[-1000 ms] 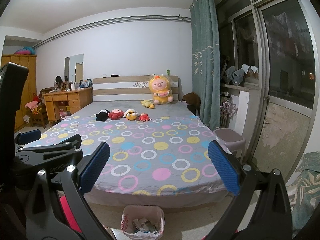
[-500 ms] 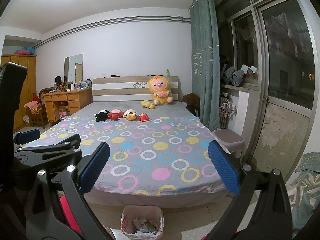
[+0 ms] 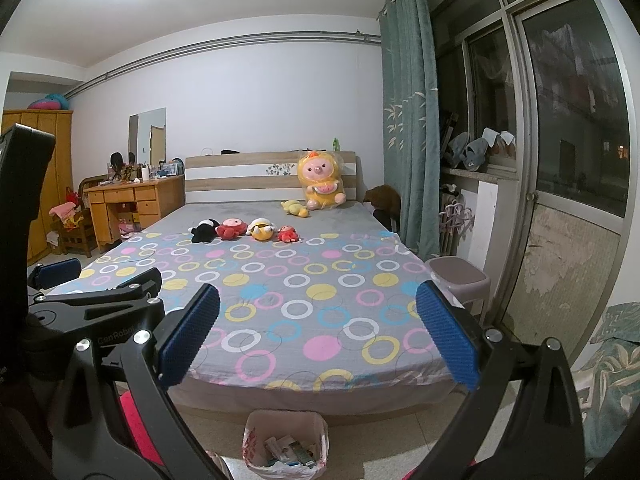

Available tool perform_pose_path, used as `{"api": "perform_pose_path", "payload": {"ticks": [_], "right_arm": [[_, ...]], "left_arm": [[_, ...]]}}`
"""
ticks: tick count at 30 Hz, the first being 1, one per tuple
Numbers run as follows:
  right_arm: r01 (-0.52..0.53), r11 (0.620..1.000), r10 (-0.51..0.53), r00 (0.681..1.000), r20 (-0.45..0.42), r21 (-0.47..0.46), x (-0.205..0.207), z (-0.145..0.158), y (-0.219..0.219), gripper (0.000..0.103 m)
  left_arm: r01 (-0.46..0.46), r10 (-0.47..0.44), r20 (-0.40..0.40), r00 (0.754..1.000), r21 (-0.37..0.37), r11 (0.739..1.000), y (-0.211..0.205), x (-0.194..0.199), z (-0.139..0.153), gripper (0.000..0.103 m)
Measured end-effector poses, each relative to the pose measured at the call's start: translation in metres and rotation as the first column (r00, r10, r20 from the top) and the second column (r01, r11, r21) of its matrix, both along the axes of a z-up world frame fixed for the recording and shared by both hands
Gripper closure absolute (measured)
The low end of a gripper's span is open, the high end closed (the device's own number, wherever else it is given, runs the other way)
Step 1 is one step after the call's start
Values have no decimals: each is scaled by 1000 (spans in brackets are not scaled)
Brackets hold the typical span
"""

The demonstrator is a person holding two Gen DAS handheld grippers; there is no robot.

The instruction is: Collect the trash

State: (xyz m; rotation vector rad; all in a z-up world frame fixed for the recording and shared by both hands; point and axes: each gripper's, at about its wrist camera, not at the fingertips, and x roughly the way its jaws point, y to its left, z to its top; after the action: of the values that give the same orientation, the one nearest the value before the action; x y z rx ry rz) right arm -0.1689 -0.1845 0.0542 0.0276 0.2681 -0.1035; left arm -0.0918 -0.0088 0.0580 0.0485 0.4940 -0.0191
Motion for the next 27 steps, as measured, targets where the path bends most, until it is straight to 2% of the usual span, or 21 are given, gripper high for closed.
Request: {"api": "perform_pose_path", "payload": {"ticks": [27], "right_arm": [[2, 1000, -2, 1000, -2, 2, -1, 0, 1, 7]], "left_arm": [[1, -1, 2, 1000, 0, 1000, -3, -1, -1, 8]]}}
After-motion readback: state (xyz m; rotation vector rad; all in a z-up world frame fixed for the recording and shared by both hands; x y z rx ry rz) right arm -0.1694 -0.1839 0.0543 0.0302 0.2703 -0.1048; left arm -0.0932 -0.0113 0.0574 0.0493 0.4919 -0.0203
